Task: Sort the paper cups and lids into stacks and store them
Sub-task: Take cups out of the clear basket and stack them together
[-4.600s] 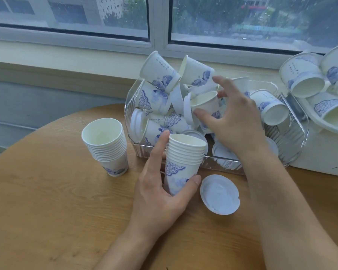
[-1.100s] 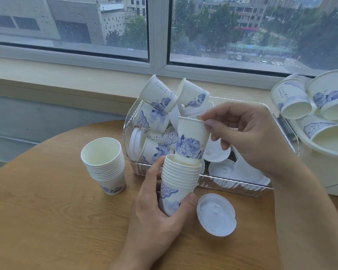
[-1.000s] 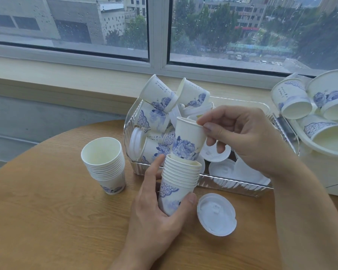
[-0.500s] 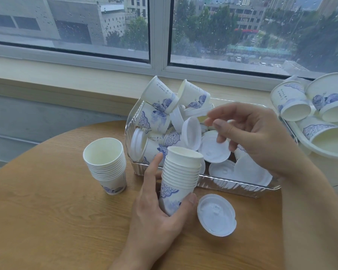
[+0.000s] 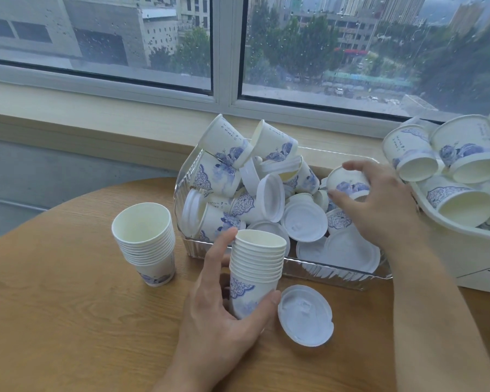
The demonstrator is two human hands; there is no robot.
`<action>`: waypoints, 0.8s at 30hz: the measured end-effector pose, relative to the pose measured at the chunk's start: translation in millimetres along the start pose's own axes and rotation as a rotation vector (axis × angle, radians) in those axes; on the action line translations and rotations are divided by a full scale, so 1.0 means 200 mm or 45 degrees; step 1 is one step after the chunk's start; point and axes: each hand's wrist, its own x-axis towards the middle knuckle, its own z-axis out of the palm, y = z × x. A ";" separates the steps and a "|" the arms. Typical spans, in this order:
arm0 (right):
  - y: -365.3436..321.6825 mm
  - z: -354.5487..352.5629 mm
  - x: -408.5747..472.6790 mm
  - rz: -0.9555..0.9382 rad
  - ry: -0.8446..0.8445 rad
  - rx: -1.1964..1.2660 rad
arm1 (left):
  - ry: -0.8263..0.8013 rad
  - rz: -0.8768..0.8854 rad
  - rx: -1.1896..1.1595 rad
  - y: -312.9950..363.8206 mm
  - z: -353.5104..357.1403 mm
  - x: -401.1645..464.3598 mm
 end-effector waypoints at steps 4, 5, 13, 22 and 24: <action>0.00 0.02 -0.01 0.071 -0.044 0.011 | -0.004 -0.003 0.012 0.00 0.00 0.00; -0.01 0.01 -0.01 0.082 -0.030 0.025 | -0.001 -0.002 0.012 0.00 0.00 0.00; -0.13 -0.06 -0.05 -0.010 -0.051 0.713 | 0.029 0.011 0.056 -0.01 0.00 0.00; -0.27 0.05 -0.12 -0.287 -0.706 0.933 | -0.001 0.017 0.038 -0.01 0.00 0.00; -0.29 0.07 -0.13 -0.308 -0.716 0.937 | 0.002 0.001 0.032 -0.01 0.00 0.00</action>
